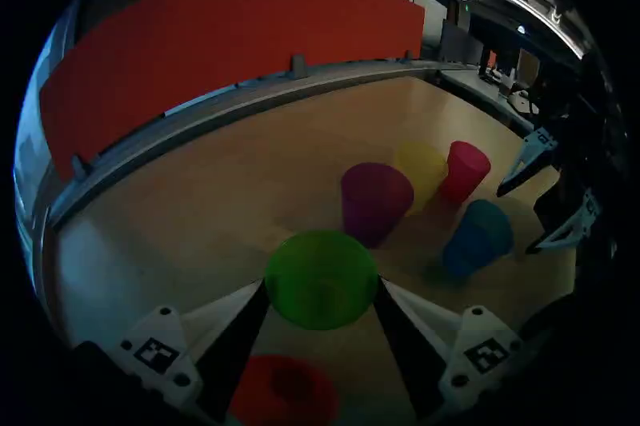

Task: Pour water

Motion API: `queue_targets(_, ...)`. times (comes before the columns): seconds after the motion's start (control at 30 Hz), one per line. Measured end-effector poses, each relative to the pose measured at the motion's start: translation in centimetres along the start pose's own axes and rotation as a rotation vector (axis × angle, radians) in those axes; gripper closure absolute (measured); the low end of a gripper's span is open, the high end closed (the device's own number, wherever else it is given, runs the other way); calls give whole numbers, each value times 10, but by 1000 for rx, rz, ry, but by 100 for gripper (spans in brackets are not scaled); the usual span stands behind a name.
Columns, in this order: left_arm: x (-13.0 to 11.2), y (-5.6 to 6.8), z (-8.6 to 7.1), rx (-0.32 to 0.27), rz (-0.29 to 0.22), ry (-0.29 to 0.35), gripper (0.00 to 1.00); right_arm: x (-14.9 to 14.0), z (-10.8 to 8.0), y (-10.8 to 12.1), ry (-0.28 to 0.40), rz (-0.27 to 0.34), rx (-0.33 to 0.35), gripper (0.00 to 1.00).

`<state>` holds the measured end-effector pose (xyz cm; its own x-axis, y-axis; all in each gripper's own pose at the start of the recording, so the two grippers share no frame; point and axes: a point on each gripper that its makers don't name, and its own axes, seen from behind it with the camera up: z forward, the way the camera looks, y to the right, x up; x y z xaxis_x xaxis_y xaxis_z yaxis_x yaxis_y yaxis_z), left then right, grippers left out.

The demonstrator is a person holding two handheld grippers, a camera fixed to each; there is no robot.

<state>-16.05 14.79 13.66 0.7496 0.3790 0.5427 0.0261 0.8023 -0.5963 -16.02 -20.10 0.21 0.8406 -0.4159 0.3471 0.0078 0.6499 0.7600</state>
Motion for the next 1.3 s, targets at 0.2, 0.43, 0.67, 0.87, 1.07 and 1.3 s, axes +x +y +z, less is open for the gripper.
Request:
queue_targets(0.2, 12, -2, -14, 5, 2, 45, 12, -7, 7, 3, -14, -5, -14, 0)
queue_targets(0.43, 30, -2, -39, 13, 4, 118, 12, -17, 13, 8, -32, -18, -34, 0)
queue_targets(0.67, 50, -2, -64, 29, 10, 209, 12, -25, 21, 11, -47, -18, -48, 0)
queue_targets(0.87, 61, 1, -83, 25, 4, 274, 12, -29, 31, 12, -54, -15, -53, 0)
queue_targets(1.07, 69, 5, -96, 32, 15, 330, 12, -32, 40, 12, -56, -18, -57, 0)
queue_targets(1.3, 75, 11, -110, 23, 9, 364, 12, -33, 48, 11, -55, -18, -57, 0)
